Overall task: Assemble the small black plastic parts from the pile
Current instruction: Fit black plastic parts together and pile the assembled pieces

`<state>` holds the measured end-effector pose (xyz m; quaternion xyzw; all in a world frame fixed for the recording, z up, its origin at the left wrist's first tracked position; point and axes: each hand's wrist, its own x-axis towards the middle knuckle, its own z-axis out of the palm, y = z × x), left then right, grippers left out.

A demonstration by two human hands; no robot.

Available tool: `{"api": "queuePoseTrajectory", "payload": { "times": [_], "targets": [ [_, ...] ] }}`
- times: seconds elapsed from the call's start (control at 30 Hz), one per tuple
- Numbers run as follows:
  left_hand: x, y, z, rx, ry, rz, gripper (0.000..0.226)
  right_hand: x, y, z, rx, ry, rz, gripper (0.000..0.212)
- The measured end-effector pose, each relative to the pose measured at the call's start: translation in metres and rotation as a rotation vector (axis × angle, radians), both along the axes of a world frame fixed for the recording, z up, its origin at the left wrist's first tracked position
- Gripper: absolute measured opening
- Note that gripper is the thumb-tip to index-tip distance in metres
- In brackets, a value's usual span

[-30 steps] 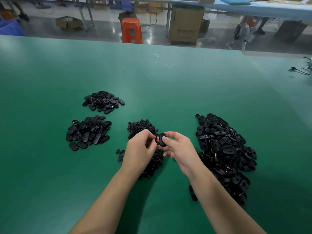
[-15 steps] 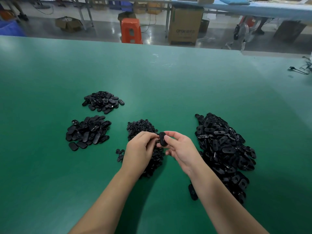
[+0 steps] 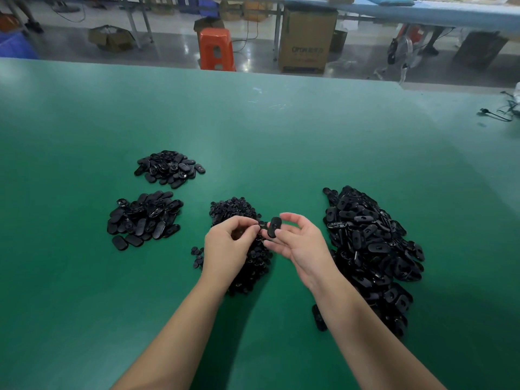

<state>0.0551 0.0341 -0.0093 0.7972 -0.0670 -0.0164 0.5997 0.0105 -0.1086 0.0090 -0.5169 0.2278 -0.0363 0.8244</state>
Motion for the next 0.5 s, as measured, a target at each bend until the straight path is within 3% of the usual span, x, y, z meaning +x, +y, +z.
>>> {"api": "queuePoseTrajectory", "payload": {
  "times": [0.1, 0.3, 0.5],
  "targets": [
    [-0.002, -0.002, 0.002, -0.101, 0.108, -0.010, 0.013, 0.000, 0.001, -0.002, -0.030, 0.008, -0.039, 0.042],
    [-0.006, -0.011, 0.003, -0.202, 0.239, -0.081, 0.010, 0.000, 0.004, -0.004, -0.058, 0.021, -0.065, 0.016],
    [-0.007, -0.019, 0.003, -0.244, 0.265, -0.032, 0.007, -0.002, 0.011, -0.005, -0.089, 0.010, -0.046, 0.017]
  ]
}}
